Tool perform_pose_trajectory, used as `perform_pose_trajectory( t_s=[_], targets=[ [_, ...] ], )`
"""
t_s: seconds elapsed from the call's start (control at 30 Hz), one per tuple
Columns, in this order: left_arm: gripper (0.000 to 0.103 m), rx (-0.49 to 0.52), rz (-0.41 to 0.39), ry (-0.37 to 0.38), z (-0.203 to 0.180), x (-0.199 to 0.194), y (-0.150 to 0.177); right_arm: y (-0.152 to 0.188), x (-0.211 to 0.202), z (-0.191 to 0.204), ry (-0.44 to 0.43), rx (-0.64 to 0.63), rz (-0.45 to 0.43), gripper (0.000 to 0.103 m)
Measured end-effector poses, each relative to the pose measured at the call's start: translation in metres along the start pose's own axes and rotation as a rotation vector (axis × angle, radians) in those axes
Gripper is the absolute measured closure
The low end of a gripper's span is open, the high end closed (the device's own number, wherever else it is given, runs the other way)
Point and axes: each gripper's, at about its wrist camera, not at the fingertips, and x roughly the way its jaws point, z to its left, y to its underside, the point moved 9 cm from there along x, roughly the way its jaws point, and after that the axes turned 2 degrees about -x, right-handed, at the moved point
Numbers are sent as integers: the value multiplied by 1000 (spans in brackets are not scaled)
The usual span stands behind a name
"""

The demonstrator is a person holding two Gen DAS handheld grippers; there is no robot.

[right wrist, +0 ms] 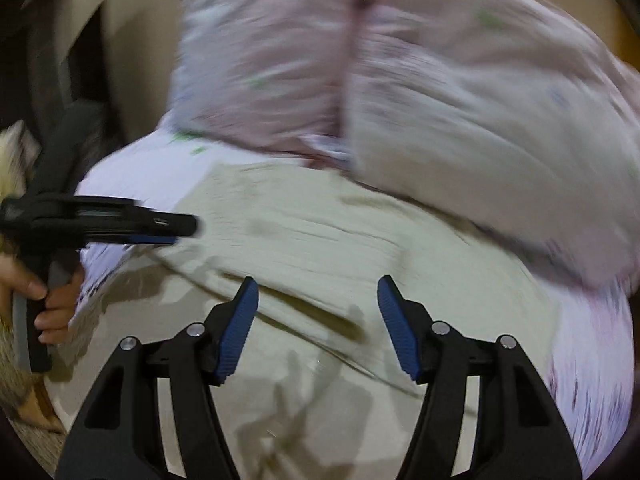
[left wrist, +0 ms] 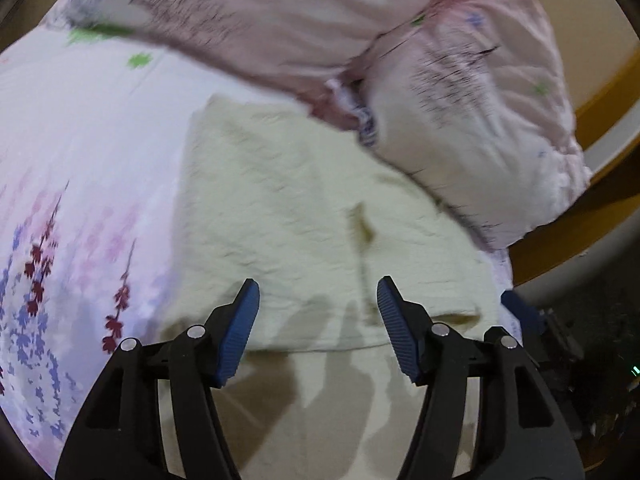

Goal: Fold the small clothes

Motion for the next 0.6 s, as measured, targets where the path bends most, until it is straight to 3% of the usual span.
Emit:
perform_pose_trajectory(
  t_s=[0.17, 0.3, 0.4, 0.47, 0.6],
  targets=[
    [45, -13, 4, 23, 0, 4, -3, -7, 34, 42, -20, -143, 54, 51],
    [45, -3, 10, 24, 2, 2, -2, 2, 59, 50, -1, -163, 118, 53],
    [45, 1, 9, 24, 3, 1, -1, 8, 71, 48, -1, -131, 145, 75],
    [44, 3, 10, 23, 3, 2, 0, 6, 70, 44, -14, -90, 131, 96],
    [44, 13, 10, 17, 2, 4, 1, -3, 52, 19, -49, 73, 77, 97]
  ],
)
